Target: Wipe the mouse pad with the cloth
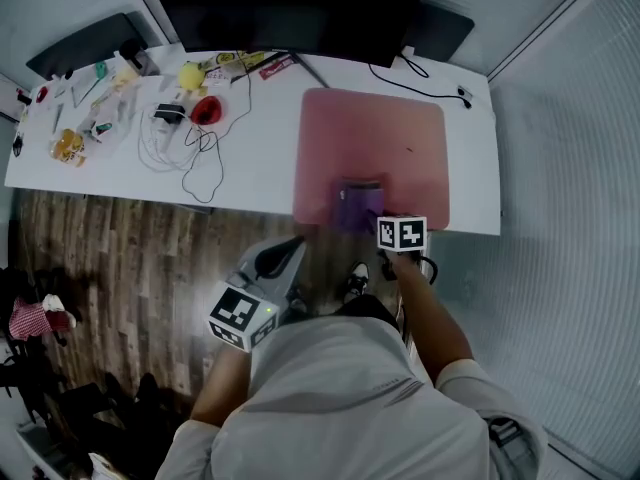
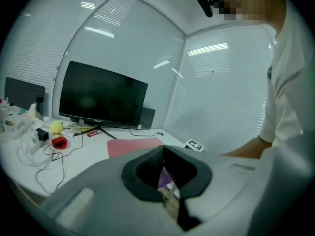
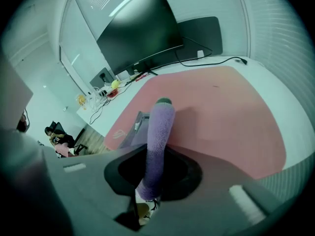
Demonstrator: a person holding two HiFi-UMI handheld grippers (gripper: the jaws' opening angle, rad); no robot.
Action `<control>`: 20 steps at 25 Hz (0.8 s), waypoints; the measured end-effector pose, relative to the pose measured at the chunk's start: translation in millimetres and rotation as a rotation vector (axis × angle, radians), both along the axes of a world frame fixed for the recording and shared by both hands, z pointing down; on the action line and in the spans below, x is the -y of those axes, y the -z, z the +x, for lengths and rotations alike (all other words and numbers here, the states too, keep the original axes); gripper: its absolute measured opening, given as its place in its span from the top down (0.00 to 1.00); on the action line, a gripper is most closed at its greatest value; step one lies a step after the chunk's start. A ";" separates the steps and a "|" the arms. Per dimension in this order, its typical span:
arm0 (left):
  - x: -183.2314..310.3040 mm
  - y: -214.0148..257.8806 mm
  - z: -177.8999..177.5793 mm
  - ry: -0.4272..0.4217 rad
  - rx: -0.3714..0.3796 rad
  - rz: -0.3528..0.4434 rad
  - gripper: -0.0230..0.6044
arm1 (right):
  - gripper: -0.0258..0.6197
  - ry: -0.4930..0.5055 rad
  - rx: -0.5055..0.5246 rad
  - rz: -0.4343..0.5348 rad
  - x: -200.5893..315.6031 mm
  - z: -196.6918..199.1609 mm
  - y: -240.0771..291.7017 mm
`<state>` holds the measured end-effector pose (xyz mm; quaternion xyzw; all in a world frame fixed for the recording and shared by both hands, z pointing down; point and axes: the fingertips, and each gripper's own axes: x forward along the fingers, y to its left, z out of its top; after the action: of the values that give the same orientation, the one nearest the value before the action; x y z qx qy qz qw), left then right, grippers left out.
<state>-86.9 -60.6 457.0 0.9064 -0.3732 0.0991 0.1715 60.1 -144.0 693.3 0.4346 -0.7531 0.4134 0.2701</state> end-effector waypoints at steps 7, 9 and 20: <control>13.0 -5.7 78.5 -0.086 -0.005 -0.009 0.96 | 0.87 -0.150 -0.032 -0.010 -10.8 118.6 -6.5; 17.1 -6.8 100.7 -0.109 -0.008 -0.005 0.96 | 0.87 -0.200 -0.040 -0.014 -16.1 152.8 -9.5; 36.2 11.3 183.7 -0.174 -0.020 0.056 0.96 | 0.87 -0.398 -0.124 -0.002 -35.7 298.0 -9.1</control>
<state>96.8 -96.8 445.6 0.9408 -0.2939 0.0941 0.1403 358.1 -108.2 702.3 0.5995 -0.6339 0.4317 0.2292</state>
